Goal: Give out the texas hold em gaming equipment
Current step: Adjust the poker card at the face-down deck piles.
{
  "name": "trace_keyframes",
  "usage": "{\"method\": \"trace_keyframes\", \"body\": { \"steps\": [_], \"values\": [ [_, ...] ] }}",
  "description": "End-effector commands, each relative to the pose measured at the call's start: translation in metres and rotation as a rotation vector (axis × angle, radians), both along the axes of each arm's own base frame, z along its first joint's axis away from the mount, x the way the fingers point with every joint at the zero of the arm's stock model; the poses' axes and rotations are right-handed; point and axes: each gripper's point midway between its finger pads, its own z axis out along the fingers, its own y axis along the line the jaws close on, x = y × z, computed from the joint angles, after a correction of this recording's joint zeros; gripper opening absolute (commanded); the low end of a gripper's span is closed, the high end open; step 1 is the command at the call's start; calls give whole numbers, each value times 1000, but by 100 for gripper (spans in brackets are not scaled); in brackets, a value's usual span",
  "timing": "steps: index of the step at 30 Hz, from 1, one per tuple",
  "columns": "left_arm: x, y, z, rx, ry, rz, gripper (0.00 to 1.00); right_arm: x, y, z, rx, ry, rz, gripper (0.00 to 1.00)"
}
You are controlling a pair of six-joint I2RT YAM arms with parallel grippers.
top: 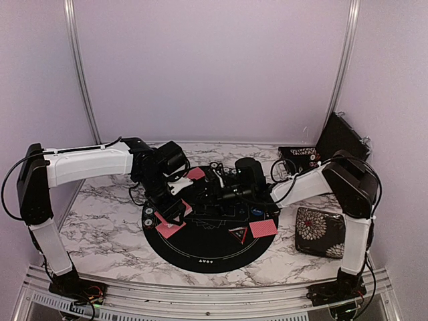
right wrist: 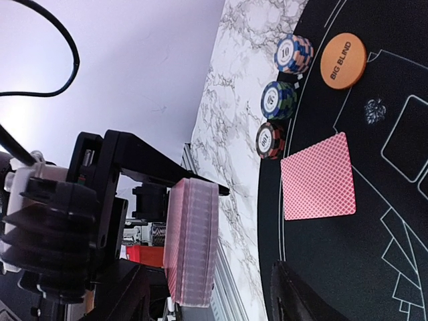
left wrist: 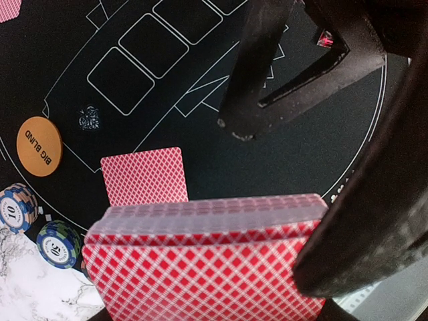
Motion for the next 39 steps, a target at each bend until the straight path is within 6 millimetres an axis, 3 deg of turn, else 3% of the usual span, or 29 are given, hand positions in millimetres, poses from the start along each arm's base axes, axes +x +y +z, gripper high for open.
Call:
{"method": "trace_keyframes", "body": {
  "steps": [1, 19, 31, 39],
  "values": [
    [-1, -3, 10, -8, 0, -11, 55, -6, 12, 14, 59, -10, 37, 60],
    [0, -5, 11, -8, 0, -25, 55, -16, 33, 8, 84, 16, 75, 61],
    [-1, -2, 14, -7, -7, -18, 55, -10, 28, -12, -8, -1, 35, 59],
    [-2, 0, 15, -5, -12, -15, 55, -1, 17, -10, -16, -8, -3, 58]
  ]
}}
